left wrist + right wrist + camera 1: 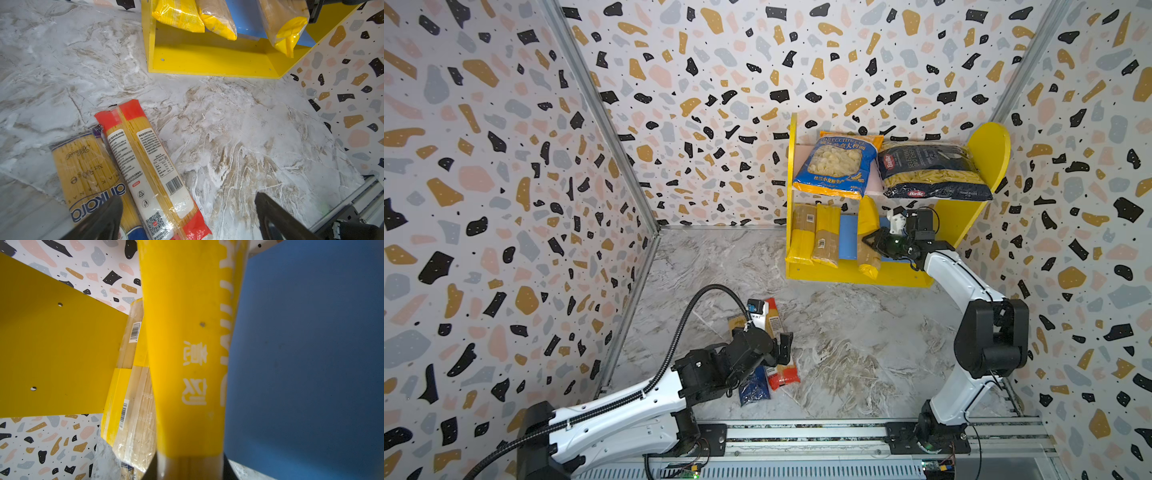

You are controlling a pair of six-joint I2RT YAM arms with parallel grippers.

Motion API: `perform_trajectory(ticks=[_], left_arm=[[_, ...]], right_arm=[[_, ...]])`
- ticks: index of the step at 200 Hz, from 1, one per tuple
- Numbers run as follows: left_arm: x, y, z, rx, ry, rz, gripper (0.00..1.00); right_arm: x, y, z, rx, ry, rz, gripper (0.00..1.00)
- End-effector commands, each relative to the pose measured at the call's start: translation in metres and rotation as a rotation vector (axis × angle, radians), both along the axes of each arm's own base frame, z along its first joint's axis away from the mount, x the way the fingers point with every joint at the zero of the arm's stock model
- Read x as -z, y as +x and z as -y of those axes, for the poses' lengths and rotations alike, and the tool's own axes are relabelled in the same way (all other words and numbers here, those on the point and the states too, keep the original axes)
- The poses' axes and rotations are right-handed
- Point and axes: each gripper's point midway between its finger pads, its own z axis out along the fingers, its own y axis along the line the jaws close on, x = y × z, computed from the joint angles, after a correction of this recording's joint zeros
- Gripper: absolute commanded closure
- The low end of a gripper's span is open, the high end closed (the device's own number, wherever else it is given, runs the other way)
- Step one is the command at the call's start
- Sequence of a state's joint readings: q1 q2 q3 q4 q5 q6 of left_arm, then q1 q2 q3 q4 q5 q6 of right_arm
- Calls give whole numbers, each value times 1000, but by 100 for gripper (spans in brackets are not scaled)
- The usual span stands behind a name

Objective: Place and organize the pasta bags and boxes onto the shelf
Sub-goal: 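Carry the yellow pack to the blue lower shelf beside the other packs, then lower the yellow pack onto the shelf next to the two packs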

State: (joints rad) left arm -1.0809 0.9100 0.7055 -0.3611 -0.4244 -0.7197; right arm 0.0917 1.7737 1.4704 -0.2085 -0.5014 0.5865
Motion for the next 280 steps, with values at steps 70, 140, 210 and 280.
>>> perform_trajectory(ticks=[70,140,210,280], left_arm=[[-6,4,3,4,-19,32,1],[0,7,3,10,17,42,0],[4,7,-1,2,24,39,1],[5,5,-6,-9,16,37,0]], right_arm=[[-76,37,-31,-21,45,242,83],[-67,47,-41,-8,15,229,79],[-60,48,-32,50,-83,192,62],[-44,46,-34,46,-64,152,58]])
